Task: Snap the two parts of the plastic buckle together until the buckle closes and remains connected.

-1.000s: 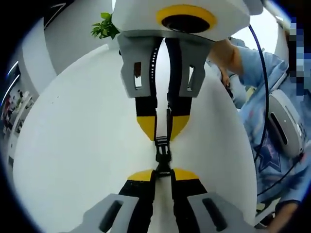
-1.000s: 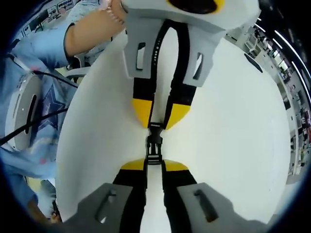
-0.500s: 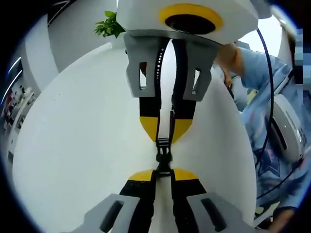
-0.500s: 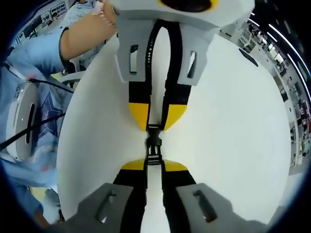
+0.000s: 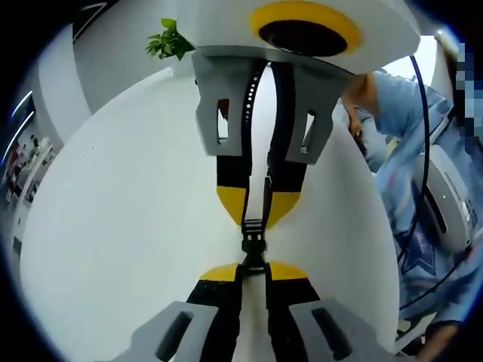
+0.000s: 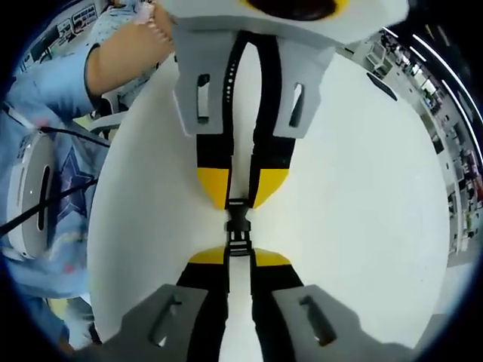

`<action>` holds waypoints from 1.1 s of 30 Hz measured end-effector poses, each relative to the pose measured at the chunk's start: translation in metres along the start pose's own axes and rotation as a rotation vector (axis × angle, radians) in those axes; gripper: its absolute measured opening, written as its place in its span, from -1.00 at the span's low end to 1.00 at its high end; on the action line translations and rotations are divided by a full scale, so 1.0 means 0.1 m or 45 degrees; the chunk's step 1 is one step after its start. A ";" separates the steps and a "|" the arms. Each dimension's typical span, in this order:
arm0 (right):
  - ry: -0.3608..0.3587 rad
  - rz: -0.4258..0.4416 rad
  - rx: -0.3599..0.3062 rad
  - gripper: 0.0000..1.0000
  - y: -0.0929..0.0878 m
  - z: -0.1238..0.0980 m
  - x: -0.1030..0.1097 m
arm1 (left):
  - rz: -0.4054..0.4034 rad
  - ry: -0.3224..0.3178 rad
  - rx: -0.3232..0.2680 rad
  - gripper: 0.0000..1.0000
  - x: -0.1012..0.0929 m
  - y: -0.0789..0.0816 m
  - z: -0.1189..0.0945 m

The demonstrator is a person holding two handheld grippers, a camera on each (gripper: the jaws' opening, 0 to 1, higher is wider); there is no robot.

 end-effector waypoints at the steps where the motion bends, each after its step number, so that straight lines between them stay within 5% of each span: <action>1: -0.004 0.007 0.000 -0.84 0.00 0.00 0.01 | 0.000 0.001 0.002 -0.83 0.00 0.00 0.00; 19: -0.019 -0.049 0.025 -0.86 0.00 -0.02 0.05 | 0.031 0.016 0.059 -0.86 -0.13 0.09 0.06; 33: -0.036 -0.031 0.011 -0.88 0.01 0.01 0.08 | 0.014 0.002 -0.009 -0.88 -0.15 0.01 0.06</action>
Point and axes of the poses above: the point that each gripper's makers call its tool centre point, and the gripper's own axes: z roughly forward along the fingers, x roughly to its left, y roughly out of its top, the point moved 10 cm from there along -z, roughly backward along the fingers
